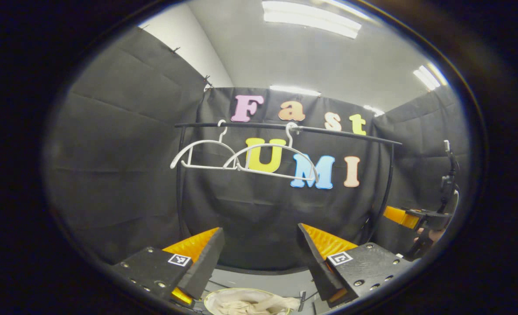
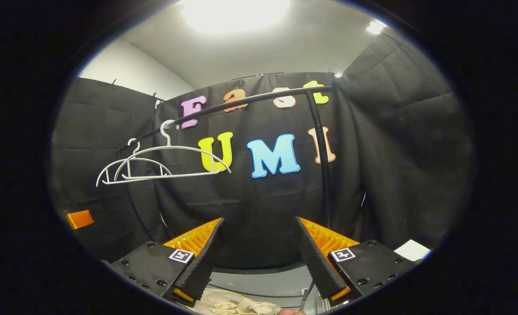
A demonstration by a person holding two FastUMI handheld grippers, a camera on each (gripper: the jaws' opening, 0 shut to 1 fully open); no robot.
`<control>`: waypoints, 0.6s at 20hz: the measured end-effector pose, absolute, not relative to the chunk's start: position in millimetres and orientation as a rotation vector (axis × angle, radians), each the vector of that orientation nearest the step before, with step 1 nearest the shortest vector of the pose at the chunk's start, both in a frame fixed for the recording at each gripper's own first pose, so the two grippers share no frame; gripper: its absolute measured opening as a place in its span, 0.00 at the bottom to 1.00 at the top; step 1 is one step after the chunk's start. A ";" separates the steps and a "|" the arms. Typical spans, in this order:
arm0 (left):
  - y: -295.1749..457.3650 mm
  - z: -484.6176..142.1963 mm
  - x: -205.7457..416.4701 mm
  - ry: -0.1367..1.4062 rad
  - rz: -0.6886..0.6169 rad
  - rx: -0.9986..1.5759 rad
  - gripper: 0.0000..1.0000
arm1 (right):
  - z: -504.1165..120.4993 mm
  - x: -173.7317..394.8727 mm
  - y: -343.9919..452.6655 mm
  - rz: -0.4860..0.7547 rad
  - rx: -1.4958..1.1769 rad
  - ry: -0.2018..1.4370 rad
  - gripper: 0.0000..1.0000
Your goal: Grasp the clothes on the hanger with both hands and then place them into the laundry hamper below.
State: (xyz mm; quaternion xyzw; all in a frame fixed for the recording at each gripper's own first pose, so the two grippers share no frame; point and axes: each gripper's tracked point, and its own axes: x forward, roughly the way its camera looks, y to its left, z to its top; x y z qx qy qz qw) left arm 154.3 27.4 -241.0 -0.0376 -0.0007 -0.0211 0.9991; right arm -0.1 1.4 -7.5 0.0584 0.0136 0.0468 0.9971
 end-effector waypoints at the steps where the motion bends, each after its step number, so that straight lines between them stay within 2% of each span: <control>1: 32.0 -238.8 155.3 -0.021 -0.022 -0.068 0.98 | -8.3 -1.8 0.8 0.093 0.112 0.031 0.98; 6: 39.6 -232.3 162.0 -0.120 0.006 -0.040 0.97 | 1.0 -6.2 -2.1 0.077 0.123 0.004 0.98; 7: 37.8 -233.1 165.2 -0.129 0.000 -0.050 0.97 | 1.4 -8.0 1.2 0.076 0.121 0.003 1.00; 8: 35.7 -235.9 167.3 -0.130 -0.007 -0.065 0.98 | 1.7 -7.7 2.3 0.073 0.111 0.007 0.98; 12: 20.5 -251.8 173.9 -0.093 -0.042 -0.122 0.96 | -2.7 -10.7 -2.4 0.052 0.089 0.039 0.98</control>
